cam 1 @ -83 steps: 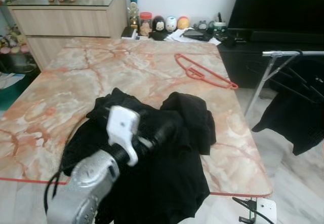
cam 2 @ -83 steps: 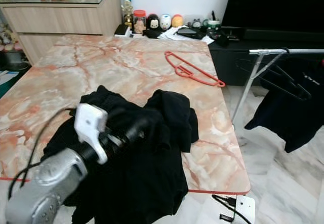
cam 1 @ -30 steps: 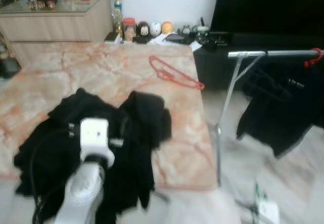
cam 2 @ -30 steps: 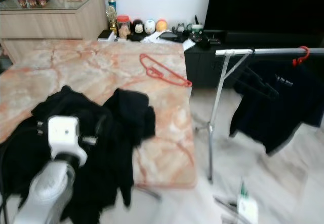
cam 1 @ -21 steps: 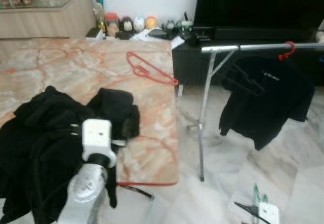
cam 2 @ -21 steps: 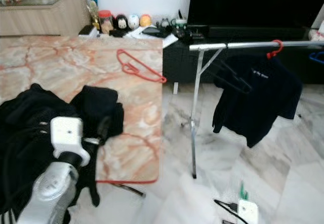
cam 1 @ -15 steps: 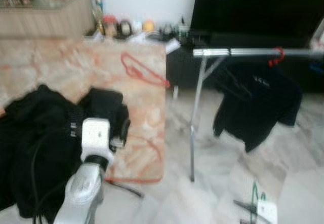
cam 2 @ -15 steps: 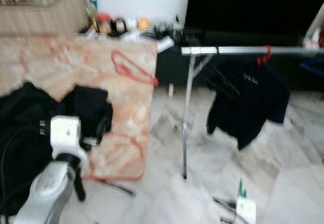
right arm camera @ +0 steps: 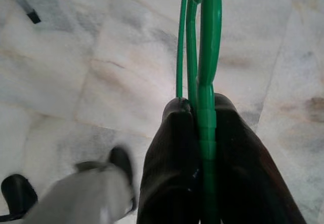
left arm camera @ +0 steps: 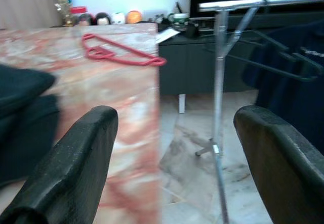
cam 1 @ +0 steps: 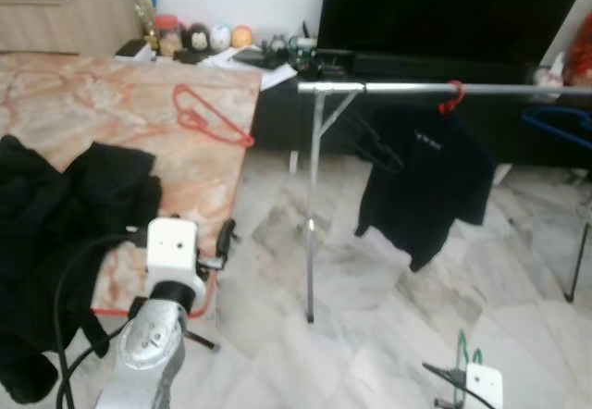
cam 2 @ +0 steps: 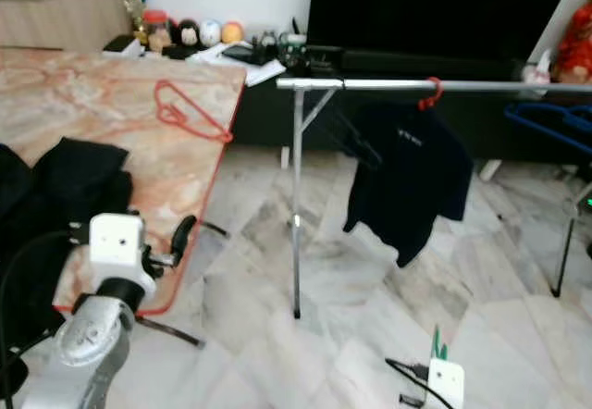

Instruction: Hang hanger

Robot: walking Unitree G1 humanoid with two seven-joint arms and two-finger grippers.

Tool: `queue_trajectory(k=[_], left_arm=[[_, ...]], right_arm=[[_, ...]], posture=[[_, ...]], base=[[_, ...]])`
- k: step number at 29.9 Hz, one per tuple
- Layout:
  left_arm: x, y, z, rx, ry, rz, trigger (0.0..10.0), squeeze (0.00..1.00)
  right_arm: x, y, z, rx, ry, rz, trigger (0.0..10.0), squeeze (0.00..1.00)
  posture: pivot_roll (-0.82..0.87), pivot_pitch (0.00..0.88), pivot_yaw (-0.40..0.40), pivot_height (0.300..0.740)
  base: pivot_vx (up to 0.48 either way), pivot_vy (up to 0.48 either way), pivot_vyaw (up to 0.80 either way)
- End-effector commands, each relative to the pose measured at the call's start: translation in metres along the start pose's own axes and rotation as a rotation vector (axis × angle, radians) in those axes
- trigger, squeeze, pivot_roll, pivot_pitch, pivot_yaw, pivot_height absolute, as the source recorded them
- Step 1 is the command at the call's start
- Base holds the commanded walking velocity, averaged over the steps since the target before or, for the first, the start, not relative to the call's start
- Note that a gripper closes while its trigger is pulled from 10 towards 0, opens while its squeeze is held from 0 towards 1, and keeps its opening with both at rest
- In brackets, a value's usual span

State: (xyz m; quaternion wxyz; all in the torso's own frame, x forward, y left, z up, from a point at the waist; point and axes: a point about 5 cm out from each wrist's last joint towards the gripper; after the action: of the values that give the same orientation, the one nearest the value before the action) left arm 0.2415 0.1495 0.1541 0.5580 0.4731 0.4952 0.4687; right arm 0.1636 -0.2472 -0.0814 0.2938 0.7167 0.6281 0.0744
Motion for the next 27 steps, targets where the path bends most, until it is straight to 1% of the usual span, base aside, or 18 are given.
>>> queue_trajectory(k=[1, 14, 24, 27], left_arm=[[-0.007, 0.001, 0.000, -0.008, -0.021, 0.004, 10.0, 0.00], [-0.009, 0.000, 0.001, -0.002, -0.038, 0.016, 10.0, 0.00], [-0.013, -0.005, 0.000, 0.040, -0.069, 0.003, 10.0, 0.00], [-0.018, -0.011, -0.001, 0.077, -0.126, 0.010, 10.0, 0.00]], right_arm=[[-0.007, 0.000, 0.000, -0.002, -0.023, 0.003, 10.0, 0.00], [-0.007, 0.000, 0.000, -0.006, -0.023, 0.006, 10.0, 0.00], [-0.007, 0.002, 0.000, -0.026, -0.026, 0.004, 10.0, 0.00], [-0.008, 0.005, 0.000, -0.065, -0.026, -0.012, 10.0, 0.00]], posture=[[0.05, 0.000, -0.042, 0.740], [0.05, 0.000, -0.041, 0.740], [0.05, 0.000, -0.041, 0.740], [0.04, 0.000, -0.043, 0.740]], base=[[0.000, -0.412, 0.00], [0.000, -0.405, 0.00], [0.000, 0.000, 0.00], [0.000, 0.000, 0.00]])
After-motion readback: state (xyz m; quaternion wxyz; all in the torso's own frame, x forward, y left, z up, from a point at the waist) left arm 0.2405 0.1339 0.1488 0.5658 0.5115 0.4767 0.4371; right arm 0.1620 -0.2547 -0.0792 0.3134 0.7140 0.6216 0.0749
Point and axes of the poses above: a point about 5 cm out from each wrist's last joint towards the gripper, its own z axis pointing out of the wrist towards the gripper, its own y axis along the axis of the wrist's last joint, x = y × z, and after that the axes turned 11 degrees about -z, right-handed
